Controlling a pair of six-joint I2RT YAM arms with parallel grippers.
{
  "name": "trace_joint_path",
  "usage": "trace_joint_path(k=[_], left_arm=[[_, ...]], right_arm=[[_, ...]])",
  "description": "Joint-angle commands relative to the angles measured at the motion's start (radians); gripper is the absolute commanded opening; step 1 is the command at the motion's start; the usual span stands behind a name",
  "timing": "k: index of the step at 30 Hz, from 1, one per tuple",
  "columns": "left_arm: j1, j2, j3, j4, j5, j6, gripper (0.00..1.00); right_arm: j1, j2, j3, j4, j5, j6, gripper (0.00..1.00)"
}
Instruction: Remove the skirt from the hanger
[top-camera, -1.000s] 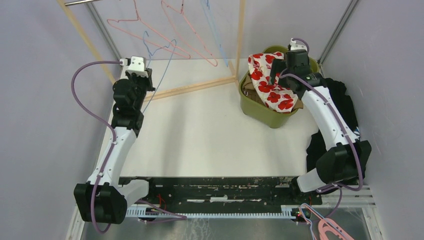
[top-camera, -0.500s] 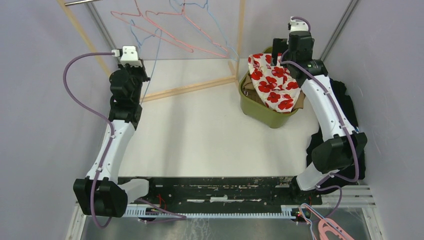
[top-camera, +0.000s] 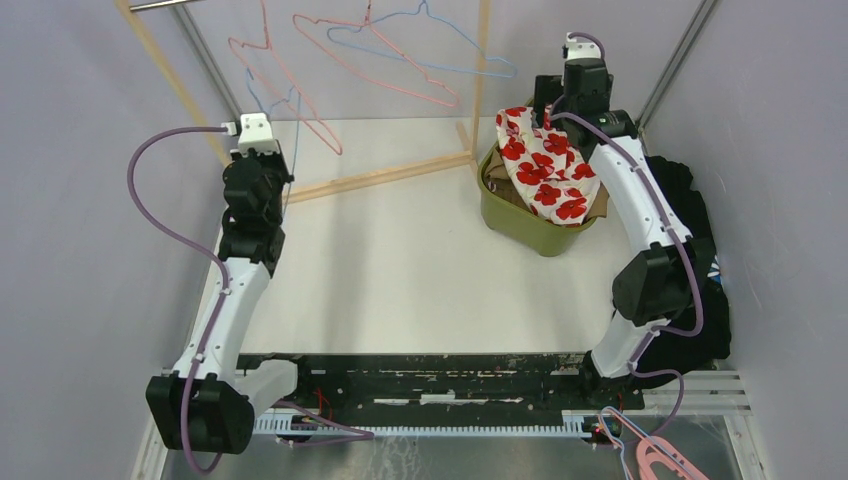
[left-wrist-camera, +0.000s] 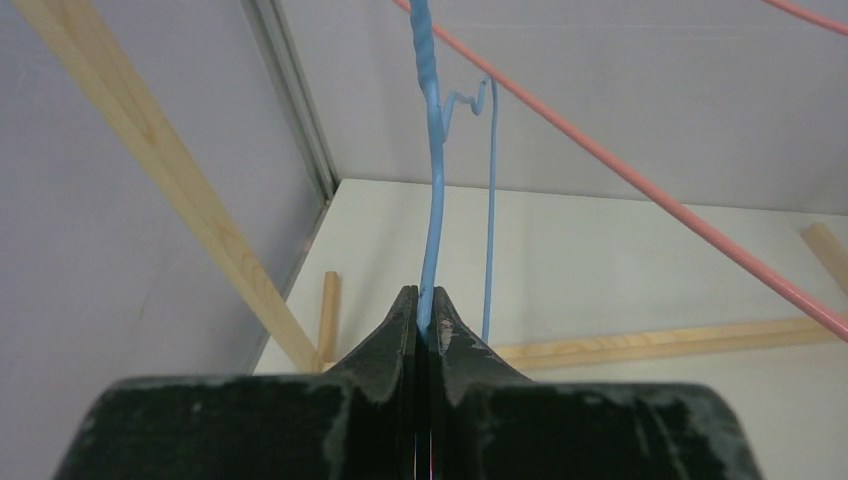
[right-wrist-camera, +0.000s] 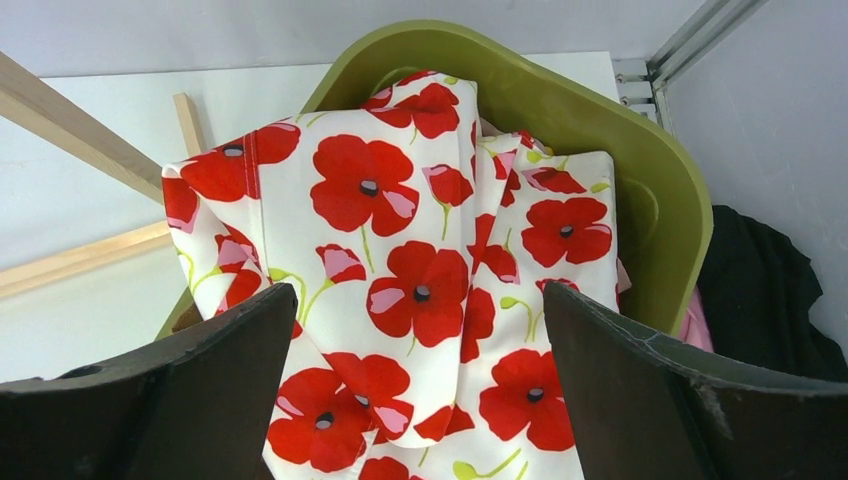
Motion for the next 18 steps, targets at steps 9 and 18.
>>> trace_joint_path(k=[9, 18], left_arm=[[0.036, -0.031, -0.049, 0.081, -0.206, 0.083, 0.03], [0.053, 0.025, 0.082, 0.101, -0.168, 0.13, 0.03]], right_arm=[[-0.001, 0.03, 0.064, 0.058, -0.005, 0.007, 1.0], [-0.006, 0.044, 0.06, 0.064, -0.012, 0.018, 1.0]])
